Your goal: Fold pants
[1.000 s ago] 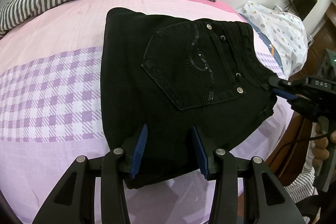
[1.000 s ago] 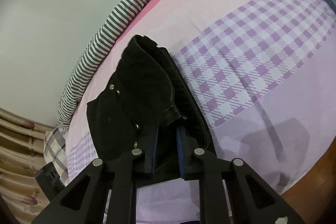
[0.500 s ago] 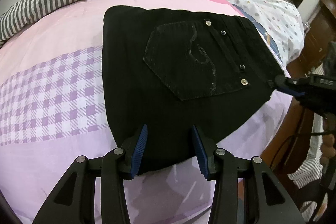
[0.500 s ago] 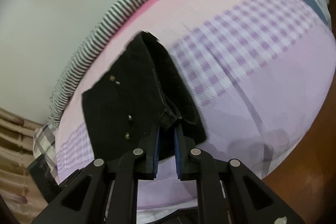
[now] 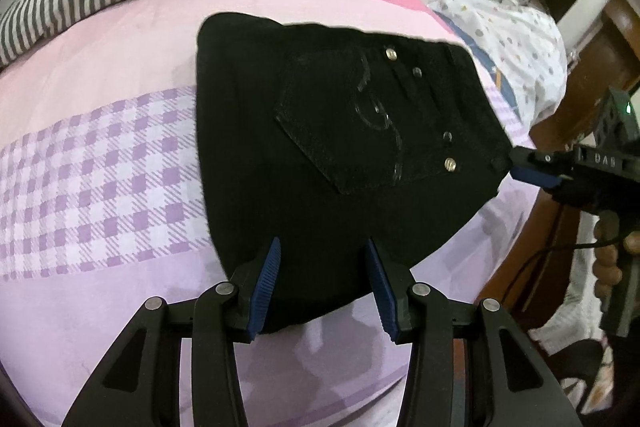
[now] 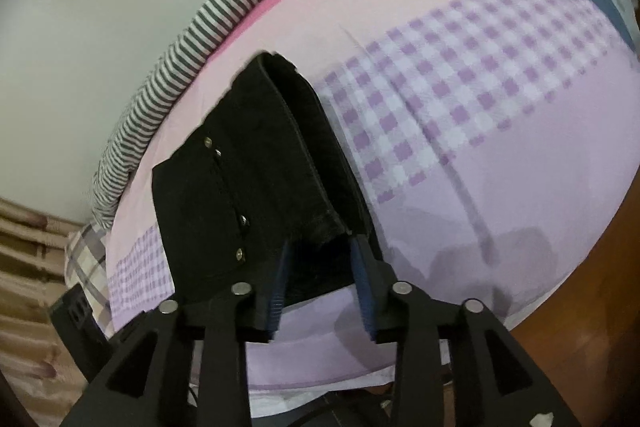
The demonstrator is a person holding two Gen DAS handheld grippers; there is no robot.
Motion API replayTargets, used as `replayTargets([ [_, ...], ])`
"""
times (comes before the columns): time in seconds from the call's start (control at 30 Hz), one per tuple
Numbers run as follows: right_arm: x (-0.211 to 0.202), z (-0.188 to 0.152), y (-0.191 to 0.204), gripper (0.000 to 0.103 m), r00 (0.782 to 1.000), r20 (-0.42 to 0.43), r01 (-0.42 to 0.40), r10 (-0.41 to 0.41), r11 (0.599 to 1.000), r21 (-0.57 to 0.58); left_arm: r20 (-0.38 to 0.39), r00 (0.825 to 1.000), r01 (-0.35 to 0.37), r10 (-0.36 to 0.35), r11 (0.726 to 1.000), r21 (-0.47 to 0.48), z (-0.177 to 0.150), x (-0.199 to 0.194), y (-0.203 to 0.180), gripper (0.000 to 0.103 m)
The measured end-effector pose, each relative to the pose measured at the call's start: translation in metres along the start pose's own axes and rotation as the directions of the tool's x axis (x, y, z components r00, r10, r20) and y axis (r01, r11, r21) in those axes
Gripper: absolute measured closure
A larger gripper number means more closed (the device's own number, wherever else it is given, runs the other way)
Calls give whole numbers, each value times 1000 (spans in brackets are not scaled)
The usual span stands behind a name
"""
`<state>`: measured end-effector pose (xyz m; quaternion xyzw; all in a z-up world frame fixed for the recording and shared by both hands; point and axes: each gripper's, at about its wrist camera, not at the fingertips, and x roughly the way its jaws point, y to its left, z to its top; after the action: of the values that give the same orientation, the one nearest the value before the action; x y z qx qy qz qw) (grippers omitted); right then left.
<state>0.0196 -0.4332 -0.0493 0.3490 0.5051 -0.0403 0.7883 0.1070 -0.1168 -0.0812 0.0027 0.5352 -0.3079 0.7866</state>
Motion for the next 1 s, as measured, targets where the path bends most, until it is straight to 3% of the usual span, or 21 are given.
replayTargets([
  [0.13,-9,14,2,45,1000,-10,-23,22,997,-76,51,998,34,-31,997,-62,8,-17,20,52],
  [0.23,-2,31,2,44,996,-40,-80,76,988,-132,61,996,74,-65,985,-156,14,-19,43,51],
  [0.33,22,48,-6,44,978,-136,-172,156,978,-118,38,994,110,-103,964,-242,20,-10,63,51],
  [0.43,37,59,-16,44,968,-178,-198,176,974,-112,11,989,143,-148,937,-319,20,-1,76,51],
  [0.53,50,65,-23,44,944,-236,-260,230,960,-103,-5,980,180,-197,908,-378,20,8,87,51],
  [0.83,75,66,-27,43,900,-310,-358,305,925,-129,-5,967,232,-256,884,-406,33,21,93,51],
  [1.0,88,78,-23,43,877,-327,-408,353,905,-118,4,965,246,-264,895,-371,43,26,89,50],
])
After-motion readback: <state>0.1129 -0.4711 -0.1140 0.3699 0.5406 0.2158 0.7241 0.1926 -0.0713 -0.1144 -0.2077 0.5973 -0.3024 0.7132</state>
